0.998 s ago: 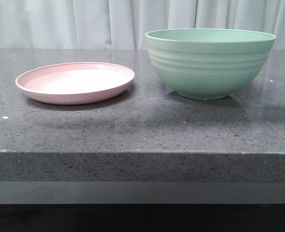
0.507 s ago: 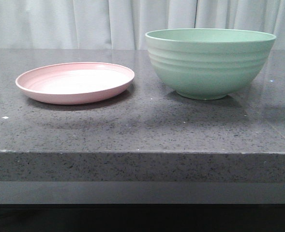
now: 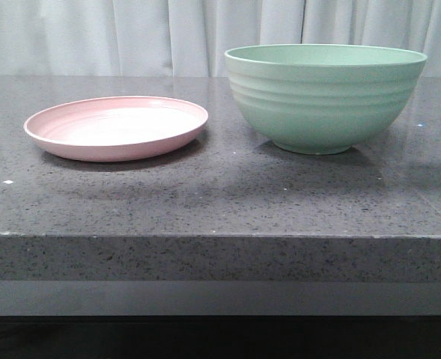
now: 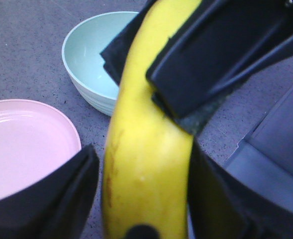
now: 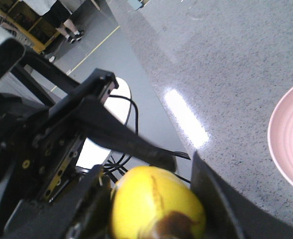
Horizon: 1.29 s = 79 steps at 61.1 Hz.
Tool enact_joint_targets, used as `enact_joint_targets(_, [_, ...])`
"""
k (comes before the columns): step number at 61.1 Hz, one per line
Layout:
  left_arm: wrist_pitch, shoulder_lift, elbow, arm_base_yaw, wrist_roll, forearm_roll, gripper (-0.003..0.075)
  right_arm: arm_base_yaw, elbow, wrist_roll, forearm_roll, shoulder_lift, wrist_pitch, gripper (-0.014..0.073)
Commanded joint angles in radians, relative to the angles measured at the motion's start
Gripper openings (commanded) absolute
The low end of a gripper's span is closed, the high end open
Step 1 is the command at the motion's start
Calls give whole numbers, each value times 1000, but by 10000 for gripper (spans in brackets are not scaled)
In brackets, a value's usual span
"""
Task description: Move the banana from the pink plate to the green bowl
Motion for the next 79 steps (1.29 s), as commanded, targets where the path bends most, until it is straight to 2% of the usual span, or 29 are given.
enact_joint_targets(1, [-79,-19,-29,-8,0,-20,591,2,-34,-12,72,-37,8,234])
enact_joint_targets(7, [-79,-19,-29,-8,0,-20,640,2,-34,-12,72,-37,8,234])
enact_joint_targets(21, [-79,-19,-29,-8,0,-20,640,2,-34,-12,57,-37,-12,234])
enact_joint_targets(32, [-79,-19,-29,-8,0,-20,640,1,-34,-12,32,-37,-128,234])
enact_joint_targets(55, [-79,-19,-29,-8,0,-20,640,-17,-34,-12,-224,-37,-324,234])
enact_joint_targets(60, [-79,-19,-29,-8,0,-20,640,-54,-42,-1,-227,-38,-314,234])
enact_joint_targets(68, [-79,-19,-29,-8,0,-20,640,-146,-118,43,-256,-38,-221,234])
enact_joint_targets(73, [-79,-19,-29,-8,0,-20,640,-202,-195,112,-351,-38,-164,234])
enact_joint_targets(79, [-79,-19,-29,-8,0,-20,640,-245,-266,234,-529,-38,-146,234])
